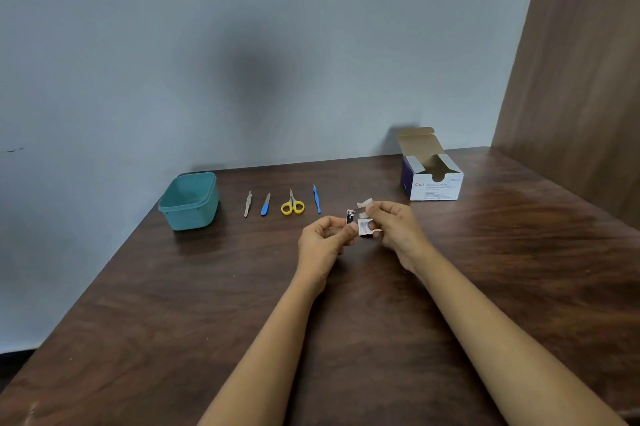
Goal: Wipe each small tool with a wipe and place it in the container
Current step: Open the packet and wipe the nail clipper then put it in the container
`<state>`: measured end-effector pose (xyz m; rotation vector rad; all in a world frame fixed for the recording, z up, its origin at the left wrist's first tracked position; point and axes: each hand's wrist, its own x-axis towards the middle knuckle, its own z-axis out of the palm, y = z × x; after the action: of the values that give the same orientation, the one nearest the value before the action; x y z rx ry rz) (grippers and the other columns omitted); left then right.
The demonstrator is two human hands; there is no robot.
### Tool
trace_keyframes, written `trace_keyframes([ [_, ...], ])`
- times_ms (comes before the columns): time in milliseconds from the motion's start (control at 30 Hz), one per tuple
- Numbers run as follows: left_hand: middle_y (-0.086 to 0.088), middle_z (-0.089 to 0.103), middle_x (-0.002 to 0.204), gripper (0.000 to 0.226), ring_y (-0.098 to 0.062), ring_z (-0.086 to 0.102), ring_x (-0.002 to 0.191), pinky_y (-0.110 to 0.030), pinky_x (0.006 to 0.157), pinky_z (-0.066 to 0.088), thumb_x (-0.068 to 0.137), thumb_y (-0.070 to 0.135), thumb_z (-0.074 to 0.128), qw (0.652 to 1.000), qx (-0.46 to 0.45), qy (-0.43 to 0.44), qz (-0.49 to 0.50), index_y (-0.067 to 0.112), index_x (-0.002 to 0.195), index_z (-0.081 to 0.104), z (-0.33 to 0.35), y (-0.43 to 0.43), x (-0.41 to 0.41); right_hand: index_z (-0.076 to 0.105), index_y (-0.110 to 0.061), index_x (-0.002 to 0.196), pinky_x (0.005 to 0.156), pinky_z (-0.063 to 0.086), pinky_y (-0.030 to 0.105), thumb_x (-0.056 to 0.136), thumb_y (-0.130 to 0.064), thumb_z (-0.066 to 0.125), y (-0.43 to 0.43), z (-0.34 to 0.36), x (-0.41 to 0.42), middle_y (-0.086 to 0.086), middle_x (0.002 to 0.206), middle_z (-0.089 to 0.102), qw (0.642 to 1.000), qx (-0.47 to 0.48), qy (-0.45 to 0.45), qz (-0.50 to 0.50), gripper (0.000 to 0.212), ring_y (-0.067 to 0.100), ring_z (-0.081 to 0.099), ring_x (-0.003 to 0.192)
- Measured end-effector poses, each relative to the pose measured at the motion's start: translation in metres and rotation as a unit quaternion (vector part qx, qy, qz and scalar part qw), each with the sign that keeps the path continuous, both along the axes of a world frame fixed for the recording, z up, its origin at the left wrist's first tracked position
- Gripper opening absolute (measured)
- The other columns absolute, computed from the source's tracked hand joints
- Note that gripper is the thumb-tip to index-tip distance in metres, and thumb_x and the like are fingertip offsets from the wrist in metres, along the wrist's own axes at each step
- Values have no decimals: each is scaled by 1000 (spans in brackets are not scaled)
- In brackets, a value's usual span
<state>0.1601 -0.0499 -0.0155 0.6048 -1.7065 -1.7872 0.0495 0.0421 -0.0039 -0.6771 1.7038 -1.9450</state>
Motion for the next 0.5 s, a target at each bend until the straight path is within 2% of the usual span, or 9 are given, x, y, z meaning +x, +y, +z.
trace_keyframes([
  [100,-7,70,73,9,-6,60,59,-17,57,45,79,14,77,999,-35,-25,-11,9,82,70,-1,1,0,67,-8,84,46,41,15,91,-8,60,1,5,0,2,66,60,994,-49,-97,-9,10,4,48,52],
  [233,-9,71,75,17,-5,60,58,-12,55,45,79,12,77,998,-48,-30,-8,-1,88,70,-2,2,0,66,-10,85,46,43,14,88,-7,64,3,6,0,-2,62,64,982,-75,-174,11,5,2,51,48],
  [500,-15,73,80,16,-4,60,57,-12,53,45,79,13,76,998,-55,-36,6,0,86,70,-3,2,-1,69,-14,88,52,42,14,81,-10,69,7,5,-2,-2,70,66,973,-47,-223,41,8,2,54,53],
])
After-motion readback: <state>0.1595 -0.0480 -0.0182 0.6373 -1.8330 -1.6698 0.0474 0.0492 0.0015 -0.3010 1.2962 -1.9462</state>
